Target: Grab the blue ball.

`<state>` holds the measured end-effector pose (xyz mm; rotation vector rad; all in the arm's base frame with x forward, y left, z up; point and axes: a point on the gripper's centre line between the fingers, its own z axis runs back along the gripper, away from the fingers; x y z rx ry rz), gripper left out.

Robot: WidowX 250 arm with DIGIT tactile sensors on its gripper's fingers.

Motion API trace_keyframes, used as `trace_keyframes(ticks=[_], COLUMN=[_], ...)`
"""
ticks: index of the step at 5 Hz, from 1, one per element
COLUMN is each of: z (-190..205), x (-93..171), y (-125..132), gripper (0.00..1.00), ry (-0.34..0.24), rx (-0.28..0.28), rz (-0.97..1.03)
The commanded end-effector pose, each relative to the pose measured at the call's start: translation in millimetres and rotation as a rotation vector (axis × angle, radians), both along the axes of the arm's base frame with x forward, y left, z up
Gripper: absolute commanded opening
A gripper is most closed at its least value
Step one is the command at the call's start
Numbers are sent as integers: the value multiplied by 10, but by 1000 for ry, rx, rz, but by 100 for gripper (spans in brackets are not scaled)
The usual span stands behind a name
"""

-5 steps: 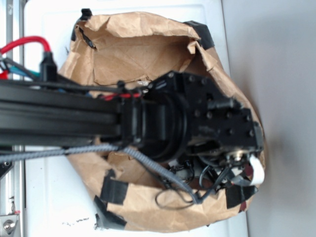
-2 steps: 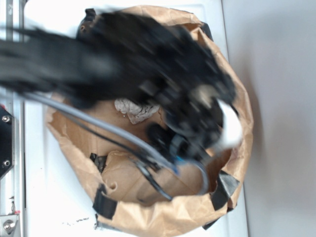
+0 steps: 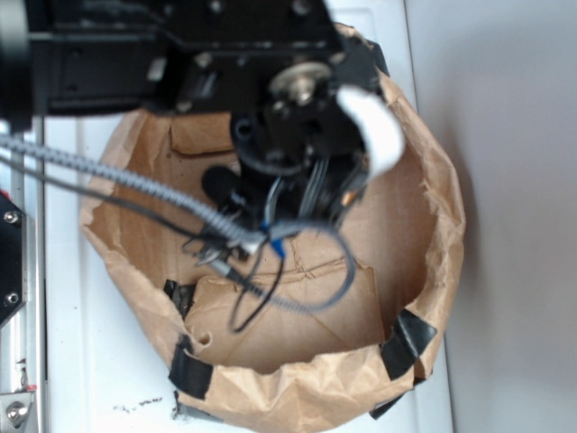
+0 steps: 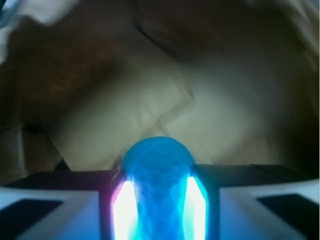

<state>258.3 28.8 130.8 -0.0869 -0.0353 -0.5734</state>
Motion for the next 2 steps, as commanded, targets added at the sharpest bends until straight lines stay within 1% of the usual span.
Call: trace_keyframes(ticks=[1, 2], z=[288, 298], x=[-174, -195], y=[190, 159], gripper=[0, 0], ry=[86, 106], rx=[-62, -42], rz=[397, 387])
